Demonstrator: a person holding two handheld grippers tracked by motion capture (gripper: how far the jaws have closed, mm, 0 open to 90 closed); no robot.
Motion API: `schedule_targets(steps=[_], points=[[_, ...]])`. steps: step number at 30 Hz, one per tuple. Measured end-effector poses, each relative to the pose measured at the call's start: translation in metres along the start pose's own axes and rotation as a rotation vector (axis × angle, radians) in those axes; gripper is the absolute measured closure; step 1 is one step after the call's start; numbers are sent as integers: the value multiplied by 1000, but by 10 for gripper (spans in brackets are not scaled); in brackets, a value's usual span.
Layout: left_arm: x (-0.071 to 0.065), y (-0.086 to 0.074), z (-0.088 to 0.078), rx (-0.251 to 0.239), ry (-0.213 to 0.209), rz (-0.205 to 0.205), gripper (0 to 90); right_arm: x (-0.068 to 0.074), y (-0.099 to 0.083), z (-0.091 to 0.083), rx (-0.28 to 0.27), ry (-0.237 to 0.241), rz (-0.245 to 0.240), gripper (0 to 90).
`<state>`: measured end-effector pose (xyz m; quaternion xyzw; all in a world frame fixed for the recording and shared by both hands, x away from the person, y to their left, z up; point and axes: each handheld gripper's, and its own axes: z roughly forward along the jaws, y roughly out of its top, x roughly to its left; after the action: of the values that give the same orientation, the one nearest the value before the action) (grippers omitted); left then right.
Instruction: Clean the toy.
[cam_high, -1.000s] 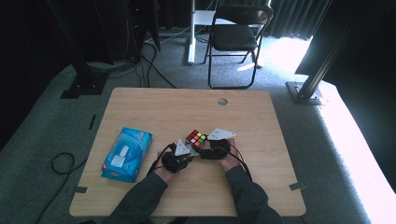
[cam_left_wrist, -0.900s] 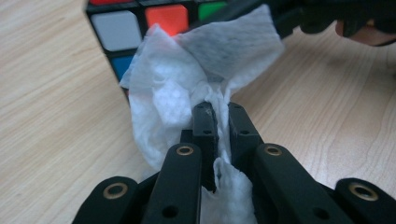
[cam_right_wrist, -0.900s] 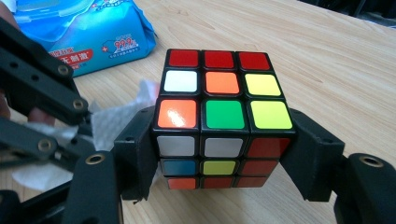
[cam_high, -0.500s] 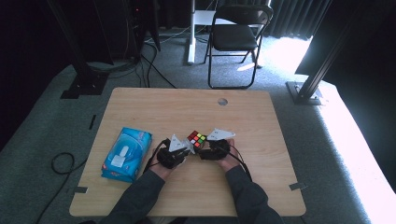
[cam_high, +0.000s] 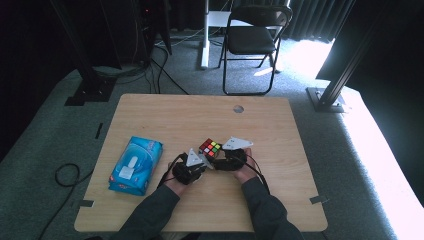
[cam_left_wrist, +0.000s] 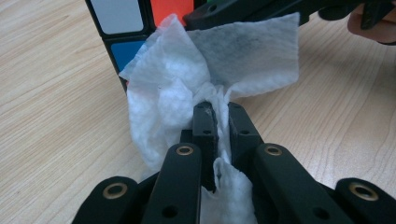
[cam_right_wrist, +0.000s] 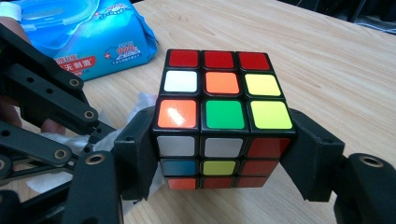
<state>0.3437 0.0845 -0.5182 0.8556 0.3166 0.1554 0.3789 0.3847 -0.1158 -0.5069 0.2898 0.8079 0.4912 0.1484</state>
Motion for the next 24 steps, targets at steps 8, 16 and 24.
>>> schedule_targets(steps=[8,16,24], points=[[5,-3,3,7,9,-22,846,2,4,-3,-19,18,5,342],[9,-3,2,6,24,-31,846,4,5,-3,-20,38,7,342],[16,-5,0,1,49,-56,846,5,6,-3,-27,52,10,342]])
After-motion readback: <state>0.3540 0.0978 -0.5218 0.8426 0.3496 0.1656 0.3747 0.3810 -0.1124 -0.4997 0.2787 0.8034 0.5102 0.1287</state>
